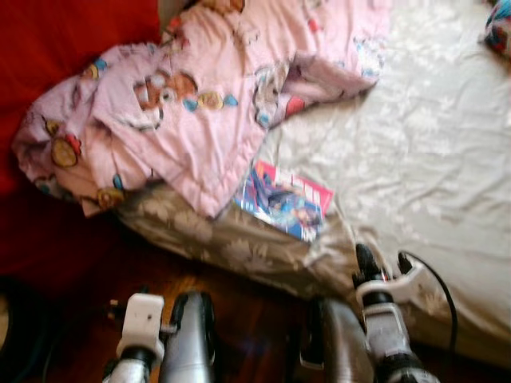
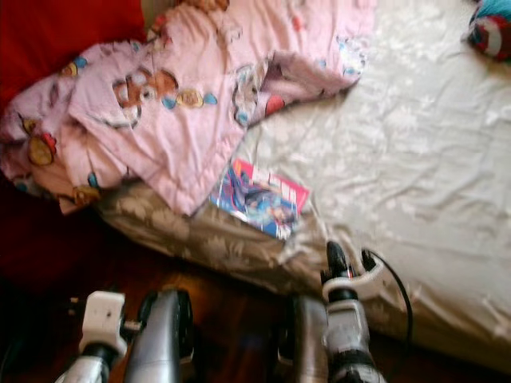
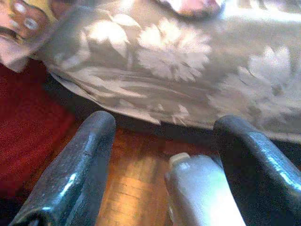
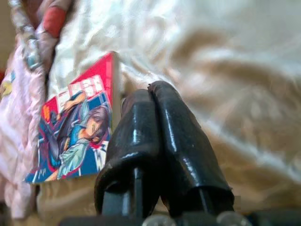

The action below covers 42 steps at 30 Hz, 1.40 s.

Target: Clean up the room

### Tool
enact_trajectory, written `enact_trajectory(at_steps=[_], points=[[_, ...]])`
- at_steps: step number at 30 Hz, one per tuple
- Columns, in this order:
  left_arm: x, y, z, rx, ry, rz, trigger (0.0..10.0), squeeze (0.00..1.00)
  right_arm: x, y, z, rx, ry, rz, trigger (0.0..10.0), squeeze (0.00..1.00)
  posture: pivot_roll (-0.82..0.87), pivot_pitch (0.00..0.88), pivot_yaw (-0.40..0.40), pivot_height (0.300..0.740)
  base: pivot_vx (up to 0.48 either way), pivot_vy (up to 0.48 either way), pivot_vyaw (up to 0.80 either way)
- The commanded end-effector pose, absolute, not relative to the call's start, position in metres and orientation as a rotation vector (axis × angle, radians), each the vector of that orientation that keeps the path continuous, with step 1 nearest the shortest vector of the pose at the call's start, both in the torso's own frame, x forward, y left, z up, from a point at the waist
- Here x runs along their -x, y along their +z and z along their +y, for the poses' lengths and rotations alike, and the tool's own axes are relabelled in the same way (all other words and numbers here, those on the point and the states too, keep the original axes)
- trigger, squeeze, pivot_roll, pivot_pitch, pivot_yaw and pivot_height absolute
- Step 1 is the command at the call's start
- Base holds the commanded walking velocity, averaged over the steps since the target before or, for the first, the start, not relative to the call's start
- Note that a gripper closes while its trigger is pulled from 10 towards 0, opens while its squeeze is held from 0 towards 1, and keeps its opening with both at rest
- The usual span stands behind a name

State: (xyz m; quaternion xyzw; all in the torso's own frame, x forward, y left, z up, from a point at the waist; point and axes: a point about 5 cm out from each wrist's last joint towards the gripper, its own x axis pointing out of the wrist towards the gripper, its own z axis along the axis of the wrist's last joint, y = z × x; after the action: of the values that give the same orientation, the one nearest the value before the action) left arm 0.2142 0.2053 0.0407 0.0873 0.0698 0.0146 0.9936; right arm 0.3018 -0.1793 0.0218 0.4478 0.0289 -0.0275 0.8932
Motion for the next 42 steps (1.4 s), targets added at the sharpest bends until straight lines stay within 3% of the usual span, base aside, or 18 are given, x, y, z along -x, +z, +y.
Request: enact_trajectory(at_steps=[1,6,14,27,38,42], points=[[-0.213,0.04,0.215,-0.122,0.097,0.138,10.0,0.0,-0.309,0.03,-0.172,-0.805,0.0,0.075,10.0,0.0,0.12,0.16,-0.016,0.589,0.0,0.0,0.0],[-0.226,0.049,0.214,-0.056,0.137,0.078,10.0,0.0,-0.335,0.063,-0.148,-0.624,0.15,0.03,10.0,0.0,0.11,0.134,-0.027,0.589,0.0,0.0,0.0],[-0.236,0.05,0.206,-0.04,0.106,0.055,10.0,0.0,-0.335,0.065,-0.129,-0.44,0.218,0.059,10.0,0.0,0.1,0.113,-0.023,0.589,0.0,0.0,0.0],[-0.232,0.044,0.205,0.008,0.115,0.074,10.0,0.0,-0.315,0.042,-0.127,-0.465,0.192,0.116,10.0,0.0,0.1,0.101,-0.026,0.589,0.0,0.0,0.0],[-0.232,0.045,0.21,-0.012,0.123,0.068,10.0,0.0,-0.312,0.039,-0.123,-0.445,0.229,0.127,10.0,0.0,0.11,0.132,-0.02,0.589,0.0,0.429,0.0],[-0.231,0.045,0.211,-0.018,0.123,0.07,10.0,0.0,-0.31,0.037,-0.123,-0.445,0.224,0.13,10.0,0.0,0.11,0.141,-0.018,0.589,0.0,0.365,0.7]])
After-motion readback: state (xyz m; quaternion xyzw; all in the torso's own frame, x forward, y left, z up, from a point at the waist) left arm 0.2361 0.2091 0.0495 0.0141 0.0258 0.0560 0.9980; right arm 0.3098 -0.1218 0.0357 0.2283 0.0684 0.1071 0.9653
